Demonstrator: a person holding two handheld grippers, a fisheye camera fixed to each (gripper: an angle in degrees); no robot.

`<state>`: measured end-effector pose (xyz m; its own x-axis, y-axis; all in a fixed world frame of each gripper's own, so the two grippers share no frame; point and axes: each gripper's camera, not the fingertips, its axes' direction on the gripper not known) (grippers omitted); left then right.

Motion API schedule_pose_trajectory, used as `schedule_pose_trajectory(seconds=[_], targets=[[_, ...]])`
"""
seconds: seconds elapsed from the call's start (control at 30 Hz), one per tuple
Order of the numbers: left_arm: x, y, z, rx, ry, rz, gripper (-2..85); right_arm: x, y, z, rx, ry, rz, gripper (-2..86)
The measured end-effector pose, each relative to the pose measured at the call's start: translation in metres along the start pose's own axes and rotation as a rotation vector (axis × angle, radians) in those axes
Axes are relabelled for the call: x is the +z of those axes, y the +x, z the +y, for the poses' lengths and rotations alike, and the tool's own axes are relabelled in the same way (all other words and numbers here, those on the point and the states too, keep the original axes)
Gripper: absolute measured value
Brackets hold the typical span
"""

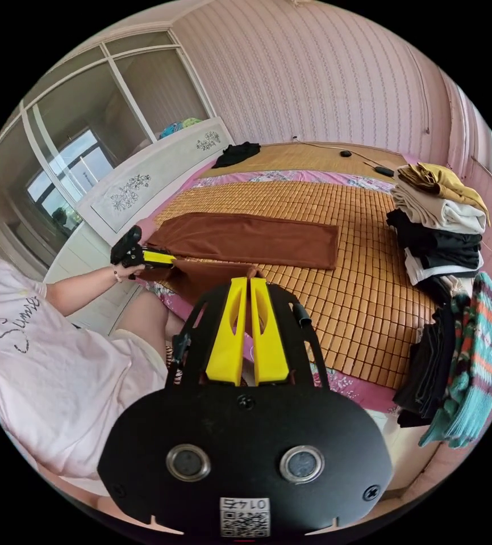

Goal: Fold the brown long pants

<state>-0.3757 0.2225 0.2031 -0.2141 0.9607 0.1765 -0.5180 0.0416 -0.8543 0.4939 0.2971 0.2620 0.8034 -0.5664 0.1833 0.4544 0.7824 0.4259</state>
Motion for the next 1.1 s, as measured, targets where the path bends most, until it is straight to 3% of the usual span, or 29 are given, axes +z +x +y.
schedule_pose_trajectory(seconds=[0.1,0.23,0.37,0.43,0.53,0.83,1.1], targets=[[-0.045,-0.027,0.010,-0.085,0.128,-0.016,-0.3,0.005,0.013,-0.042,0.025,0.125,-0.031,0.3],[-0.081,-0.018,0.037,-0.039,0.259,-0.002,0.0,-0.017,0.010,-0.047,-0.030,0.298,-0.062,0.3],[-0.034,0.022,0.043,0.035,0.167,0.107,1.5,0.015,0.050,-0.003,0.146,0.089,-0.044,0.2],[0.026,0.047,0.037,0.044,0.017,0.223,3.7,0.056,0.086,0.035,0.336,-0.113,-0.053,0.2],[0.077,0.062,0.031,0.039,-0.161,0.296,5.1,0.092,0.101,0.059,0.450,-0.327,0.017,0.1],[0.047,0.027,0.029,0.066,-0.081,0.435,5.1,0.123,0.077,-0.015,0.305,-0.307,0.103,5.7],[0.053,0.006,0.016,0.004,-0.015,0.334,5.0,0.196,0.087,-0.074,0.366,-0.338,0.223,9.4]])
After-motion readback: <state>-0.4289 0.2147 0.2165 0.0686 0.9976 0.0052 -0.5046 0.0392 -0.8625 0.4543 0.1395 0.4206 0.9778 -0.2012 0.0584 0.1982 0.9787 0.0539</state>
